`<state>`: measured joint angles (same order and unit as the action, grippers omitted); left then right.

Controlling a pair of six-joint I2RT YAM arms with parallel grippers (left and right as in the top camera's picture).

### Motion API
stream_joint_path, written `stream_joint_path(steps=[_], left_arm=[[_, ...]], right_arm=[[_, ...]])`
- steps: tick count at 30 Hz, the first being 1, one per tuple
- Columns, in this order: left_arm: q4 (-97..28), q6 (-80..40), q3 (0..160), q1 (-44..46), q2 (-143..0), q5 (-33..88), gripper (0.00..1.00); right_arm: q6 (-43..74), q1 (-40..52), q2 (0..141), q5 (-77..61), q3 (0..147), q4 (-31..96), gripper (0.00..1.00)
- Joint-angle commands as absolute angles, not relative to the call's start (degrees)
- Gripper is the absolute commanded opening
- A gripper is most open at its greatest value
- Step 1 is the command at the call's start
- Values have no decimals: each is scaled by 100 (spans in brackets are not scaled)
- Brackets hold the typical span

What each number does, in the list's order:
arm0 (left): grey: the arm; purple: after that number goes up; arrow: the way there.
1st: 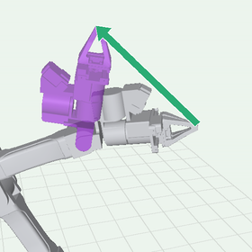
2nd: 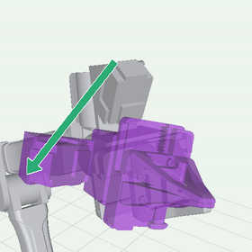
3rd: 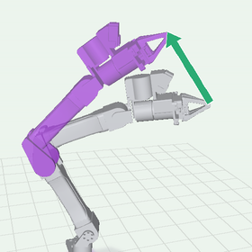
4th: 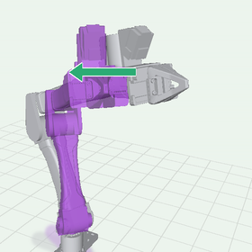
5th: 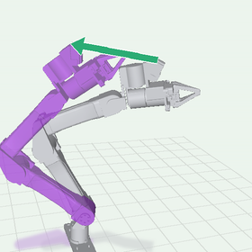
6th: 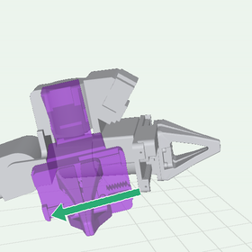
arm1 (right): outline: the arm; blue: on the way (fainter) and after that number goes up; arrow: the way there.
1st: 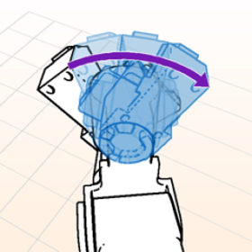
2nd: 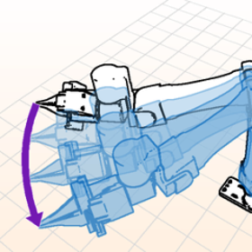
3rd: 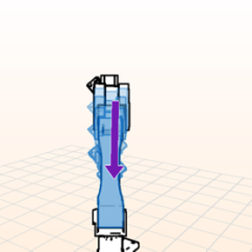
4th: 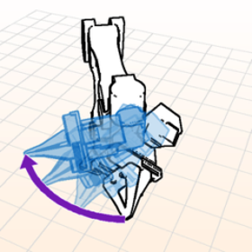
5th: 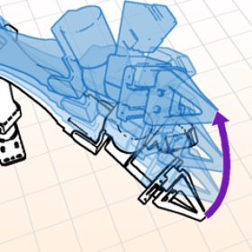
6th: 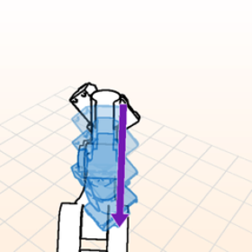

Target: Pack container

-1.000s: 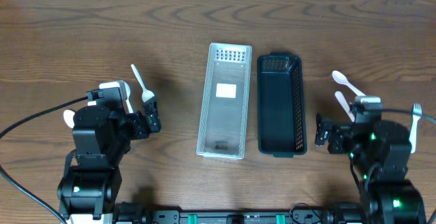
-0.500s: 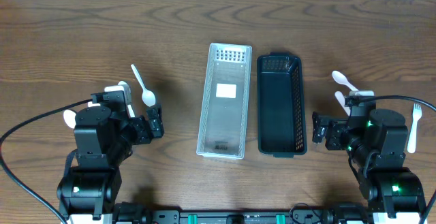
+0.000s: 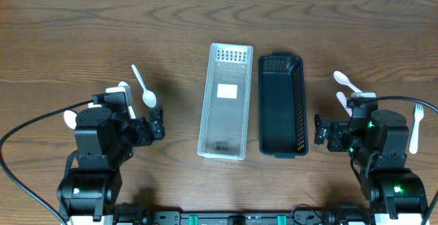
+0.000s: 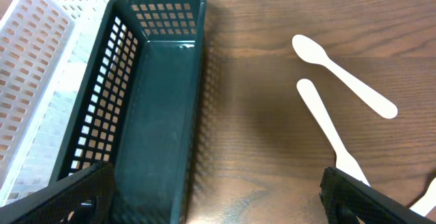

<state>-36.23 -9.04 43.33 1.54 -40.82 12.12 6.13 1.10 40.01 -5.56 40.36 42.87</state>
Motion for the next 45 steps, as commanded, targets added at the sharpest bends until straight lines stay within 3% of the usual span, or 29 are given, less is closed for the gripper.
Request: stream_joint_path(steps=[1, 14, 19, 22, 26, 28, 33, 41, 43, 45], left_arm=[[-3642, -910, 4473, 141, -4056, 1306, 98], [-3623, -910, 4543, 141, -4073, 1181, 99], [-3623, -910, 4703, 141, -4086, 939, 87], [-3675, -910, 4884, 141, -4200, 937, 74], [-3804, -910, 5194, 141, -4534, 934, 60], [-3905, -913, 5369, 141, -4762, 827, 60], [-4117, -913, 5734, 141, -5328, 593, 46], [-4370, -978, 6036, 141, -5999, 482, 9], [-4370, -978, 6036, 141, -6119, 416, 6], [-4368, -974, 6036, 141, -6241, 279, 6]], right_arm=[[685, 152, 3979, -491, 4163, 4313, 99], [834, 152, 4858, 23, 4805, 4875, 99], [832, 152, 5476, 25, 5502, 5076, 97], [832, 152, 5813, 49, 5898, 5155, 93], [829, 152, 6171, 333, 6311, 5277, 84], [832, 145, 6296, 366, 6399, 5275, 79], [834, 141, 6639, 368, 6412, 5271, 57], [834, 132, 7271, 454, 6412, 5212, 15], [834, 104, 7397, 456, 6412, 5177, 7], [832, 45, 7533, 475, 6412, 5146, 5]])
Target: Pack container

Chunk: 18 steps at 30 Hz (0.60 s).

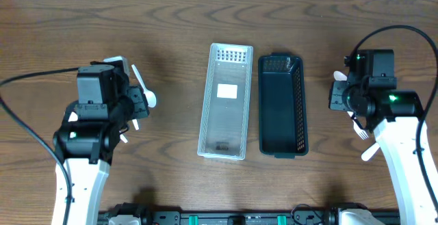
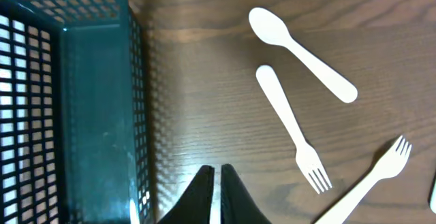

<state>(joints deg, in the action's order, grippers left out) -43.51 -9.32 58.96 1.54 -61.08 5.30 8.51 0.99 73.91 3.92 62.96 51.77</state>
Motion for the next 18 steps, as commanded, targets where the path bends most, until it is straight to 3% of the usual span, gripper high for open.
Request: stream_joint_path(steps=[1, 18], left_arm=[[-4368, -974, 6036, 141, -6307, 204, 6], [-4453, -974, 6036, 226, -7446, 558, 6]], right_arm=[[832, -3, 7607, 475, 6412, 5127, 2], [397, -259, 9070, -172, 6412, 4703, 1]])
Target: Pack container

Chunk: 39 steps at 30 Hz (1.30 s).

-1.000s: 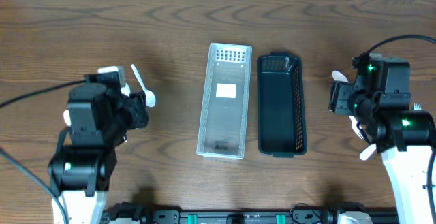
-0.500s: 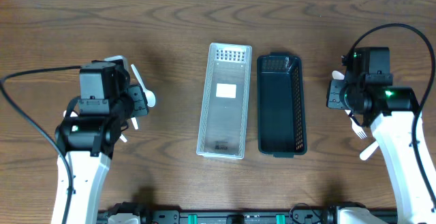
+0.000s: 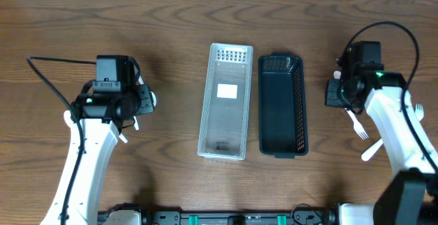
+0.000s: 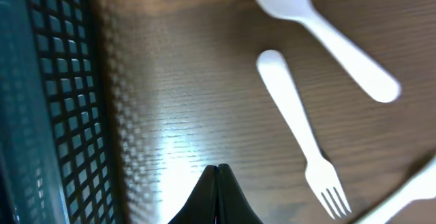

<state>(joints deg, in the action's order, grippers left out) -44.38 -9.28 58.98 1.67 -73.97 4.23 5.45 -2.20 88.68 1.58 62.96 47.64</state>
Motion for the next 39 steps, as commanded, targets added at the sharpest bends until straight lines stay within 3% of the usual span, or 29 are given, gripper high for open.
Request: stream_joint_path(steps=[1, 22, 39], left_arm=[[-4456, -974, 6036, 270, -7459, 558, 6], [-4453, -974, 6034, 786, -8112, 558, 6], [-4407, -974, 6034, 786, -8197, 556, 6]], right_arm=[[399, -255, 9148, -239, 6412, 4665, 1], [-51, 648, 9859, -1767, 6412, 3726, 1], [336, 1011, 9859, -1885, 6412, 3411, 1]])
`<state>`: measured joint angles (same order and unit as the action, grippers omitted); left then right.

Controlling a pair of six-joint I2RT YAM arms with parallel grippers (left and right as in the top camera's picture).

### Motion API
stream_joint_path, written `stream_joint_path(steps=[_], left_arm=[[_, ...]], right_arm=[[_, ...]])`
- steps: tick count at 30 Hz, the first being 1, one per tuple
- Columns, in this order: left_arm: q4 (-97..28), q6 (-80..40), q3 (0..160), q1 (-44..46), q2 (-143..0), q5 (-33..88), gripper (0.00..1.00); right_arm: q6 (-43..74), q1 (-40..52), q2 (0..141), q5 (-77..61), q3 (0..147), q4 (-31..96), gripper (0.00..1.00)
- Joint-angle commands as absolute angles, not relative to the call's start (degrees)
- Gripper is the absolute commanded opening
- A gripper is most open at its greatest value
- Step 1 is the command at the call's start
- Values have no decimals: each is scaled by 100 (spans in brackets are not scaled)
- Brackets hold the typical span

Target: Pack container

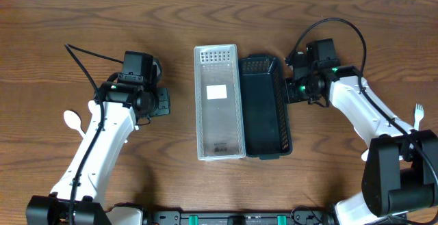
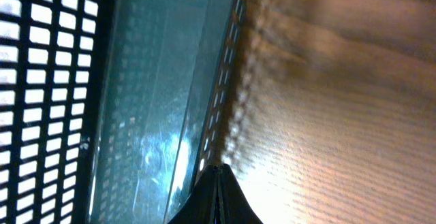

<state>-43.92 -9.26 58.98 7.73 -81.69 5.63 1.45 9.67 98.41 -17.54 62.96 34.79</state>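
A dark green mesh basket (image 1: 263,115) and a white slotted tray (image 1: 220,126) lie side by side mid-table, touching, both with nothing in them. My right gripper (image 1: 289,90) is shut, its tips (image 2: 216,171) low on the table against the outside of the basket's right wall (image 2: 204,115). My left gripper (image 1: 164,103) hovers left of the tray, a short gap away; its jaws cannot be made out. White plastic cutlery lies around: a spoon (image 1: 70,120) at far left, a fork (image 1: 419,113) at far right.
The right arm (image 1: 356,105) crosses the table right of the basket and hides whatever lies under it. The left arm (image 1: 109,136) reaches in from the lower left. Cables loop above both arms. Bare wood lies behind the containers.
My right gripper, shut over the table beside a spoon and fork, now rests against the basket's right wall. Basket and tray stand further left, now touching. My left gripper has moved right, toward the tray.
Both arms first sat low at the front, the right gripper open, tray and basket apart mid-table. Then the right gripper was shut above the table near the right-hand cutlery, the left arm over the left-hand spoons. Now both grippers flank the containers, which stand shifted left together.
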Motion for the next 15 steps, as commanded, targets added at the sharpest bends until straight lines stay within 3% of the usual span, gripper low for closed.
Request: stream_joint_path(steps=[1, 10, 15], left_arm=[[-4407, -974, 6034, 786, -8197, 556, 6], [-4407, -974, 6034, 786, -8197, 556, 6], [-4410, -974, 6034, 786, -8197, 556, 6]], right_arm=[[340, 1004, 9859, -1848, 6412, 3391, 1], [543, 972, 9859, -1647, 6412, 3472, 1], [786, 976, 9859, -1581, 6410, 4189, 1]])
